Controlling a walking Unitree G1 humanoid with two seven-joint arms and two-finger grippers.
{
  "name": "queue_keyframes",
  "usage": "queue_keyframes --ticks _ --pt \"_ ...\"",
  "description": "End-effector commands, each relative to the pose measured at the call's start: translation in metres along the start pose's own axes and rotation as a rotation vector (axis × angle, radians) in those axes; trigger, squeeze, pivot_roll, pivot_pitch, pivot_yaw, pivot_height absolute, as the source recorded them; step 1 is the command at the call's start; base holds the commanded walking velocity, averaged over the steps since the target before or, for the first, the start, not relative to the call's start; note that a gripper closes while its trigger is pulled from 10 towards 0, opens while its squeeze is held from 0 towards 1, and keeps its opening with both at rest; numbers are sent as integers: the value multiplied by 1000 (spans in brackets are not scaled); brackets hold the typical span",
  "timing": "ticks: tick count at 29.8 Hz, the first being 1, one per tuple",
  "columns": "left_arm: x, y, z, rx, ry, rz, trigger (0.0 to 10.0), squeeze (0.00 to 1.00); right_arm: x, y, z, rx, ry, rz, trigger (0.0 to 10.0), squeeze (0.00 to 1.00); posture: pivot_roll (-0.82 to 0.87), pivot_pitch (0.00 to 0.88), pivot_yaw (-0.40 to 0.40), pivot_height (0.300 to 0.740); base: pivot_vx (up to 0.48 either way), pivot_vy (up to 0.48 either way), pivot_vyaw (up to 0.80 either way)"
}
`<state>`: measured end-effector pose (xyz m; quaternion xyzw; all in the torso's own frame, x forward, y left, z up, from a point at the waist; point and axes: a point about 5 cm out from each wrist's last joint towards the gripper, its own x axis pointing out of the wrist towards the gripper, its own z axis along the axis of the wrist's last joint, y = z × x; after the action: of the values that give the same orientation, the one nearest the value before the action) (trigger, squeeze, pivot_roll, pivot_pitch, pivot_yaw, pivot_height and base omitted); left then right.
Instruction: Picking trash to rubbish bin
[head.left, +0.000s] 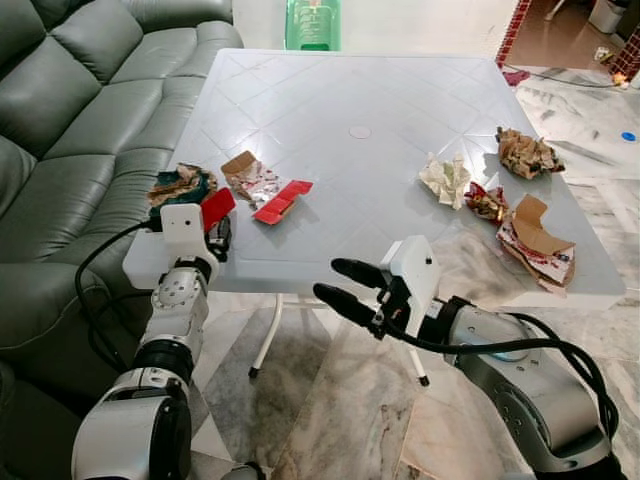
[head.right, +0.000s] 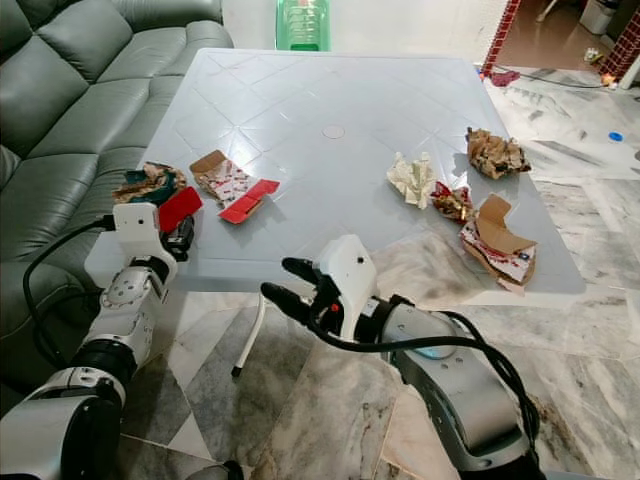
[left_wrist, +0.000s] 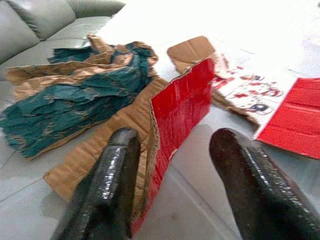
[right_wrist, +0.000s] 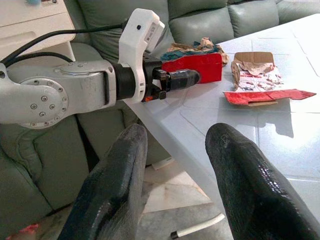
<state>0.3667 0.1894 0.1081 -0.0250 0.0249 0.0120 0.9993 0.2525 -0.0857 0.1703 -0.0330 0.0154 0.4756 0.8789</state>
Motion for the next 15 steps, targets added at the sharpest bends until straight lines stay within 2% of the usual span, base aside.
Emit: queue_keyframes --ticks 1,15 --pt "1 -2 1 -7 -6 -12 0 0 0 2 3 -14 -11 -5 10000 0 -208 136 -22 740 0 0 0" --pt "3 -2 5 -13 -28 -24 0 0 3 0 2 -2 -4 -37 10000 0 -206 134 -20 740 0 0 0"
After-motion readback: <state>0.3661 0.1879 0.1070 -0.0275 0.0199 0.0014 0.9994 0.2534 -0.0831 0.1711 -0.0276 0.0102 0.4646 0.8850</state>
